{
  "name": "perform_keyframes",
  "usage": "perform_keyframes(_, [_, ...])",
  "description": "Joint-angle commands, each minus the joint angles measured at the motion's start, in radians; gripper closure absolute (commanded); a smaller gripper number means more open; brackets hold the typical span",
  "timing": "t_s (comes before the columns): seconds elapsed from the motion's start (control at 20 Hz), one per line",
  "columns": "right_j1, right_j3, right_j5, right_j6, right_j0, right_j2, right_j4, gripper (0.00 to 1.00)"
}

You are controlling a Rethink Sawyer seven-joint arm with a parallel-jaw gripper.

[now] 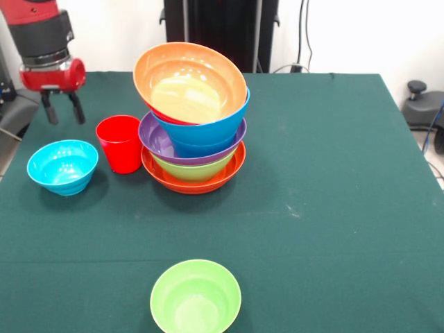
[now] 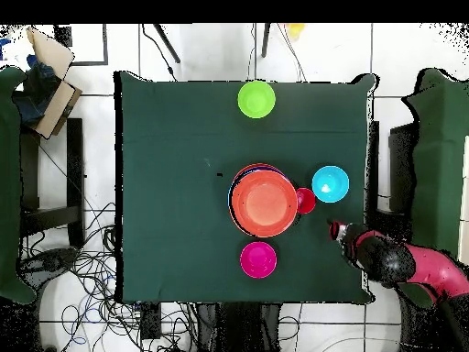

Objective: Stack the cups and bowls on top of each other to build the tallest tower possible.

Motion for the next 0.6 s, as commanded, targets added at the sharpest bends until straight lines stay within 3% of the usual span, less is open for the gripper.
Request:
perform_keyframes(0.05, [0.048,-0.157,0.069,-0.16,0.142,0.023,-0.014,0.0])
perform_keyframes(0.4, [0.018,-0.175,0.053,-0.07,0.253,-0.009,-0.005,0.0])
perform_keyframes(0.6, [-0.045,-0.146,0.105,-0.095,0.255,0.003,0.052,0.0])
